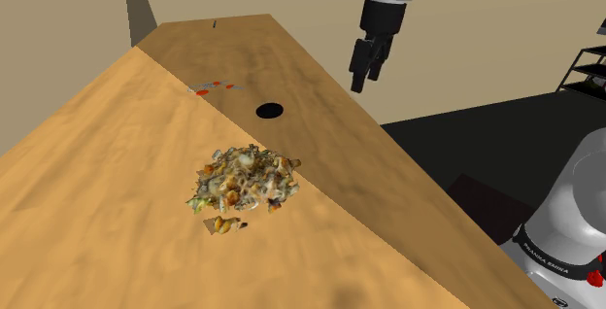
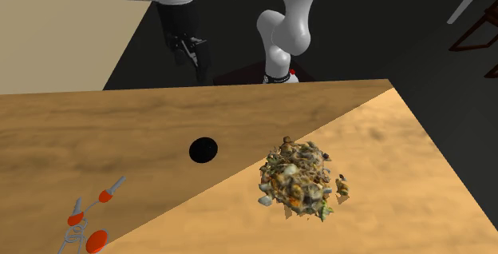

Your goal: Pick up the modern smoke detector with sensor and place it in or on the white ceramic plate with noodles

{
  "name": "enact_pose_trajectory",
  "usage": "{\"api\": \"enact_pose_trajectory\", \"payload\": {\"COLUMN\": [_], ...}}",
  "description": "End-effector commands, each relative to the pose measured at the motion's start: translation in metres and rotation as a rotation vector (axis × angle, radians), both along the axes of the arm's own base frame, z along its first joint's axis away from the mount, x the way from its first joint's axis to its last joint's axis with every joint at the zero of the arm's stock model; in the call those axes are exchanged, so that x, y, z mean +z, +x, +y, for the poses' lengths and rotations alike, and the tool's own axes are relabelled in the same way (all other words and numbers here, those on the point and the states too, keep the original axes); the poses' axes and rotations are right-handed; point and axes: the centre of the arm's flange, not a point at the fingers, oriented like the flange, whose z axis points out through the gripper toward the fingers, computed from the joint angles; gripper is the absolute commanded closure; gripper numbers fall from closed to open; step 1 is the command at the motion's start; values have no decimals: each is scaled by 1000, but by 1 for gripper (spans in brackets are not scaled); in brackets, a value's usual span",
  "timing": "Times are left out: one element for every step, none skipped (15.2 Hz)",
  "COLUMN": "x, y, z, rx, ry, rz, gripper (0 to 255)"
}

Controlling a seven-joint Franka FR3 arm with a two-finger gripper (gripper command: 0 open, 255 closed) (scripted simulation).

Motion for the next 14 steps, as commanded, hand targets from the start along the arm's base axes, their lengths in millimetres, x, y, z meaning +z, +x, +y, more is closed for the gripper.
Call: {"api": "enact_pose_trajectory", "payload": {"x": [7,11,14,18,21,25,28,32,35,39,42,46,49,53], "y": [7,10,13,15,18,20,22,24,25,26,27,28,29,29], "z": [25,37,49,61,73,86,98,110,122,134,147,159,171,184], "rx": [34,50,66,83,99,115,132,148,165,181,197,214,230,246], "ry": [-4,-6,-8,-10,-12,-14,-17,-19,-21,-23,-25,-27,-30,-32], "rz": [-22,-33,-44,-54,-65,-76,-87,-97,-108,-119,-130,-141,-151,-162], "gripper": [0,0,0,0,0,0,0,0,0,0,0,0,0,0]}}
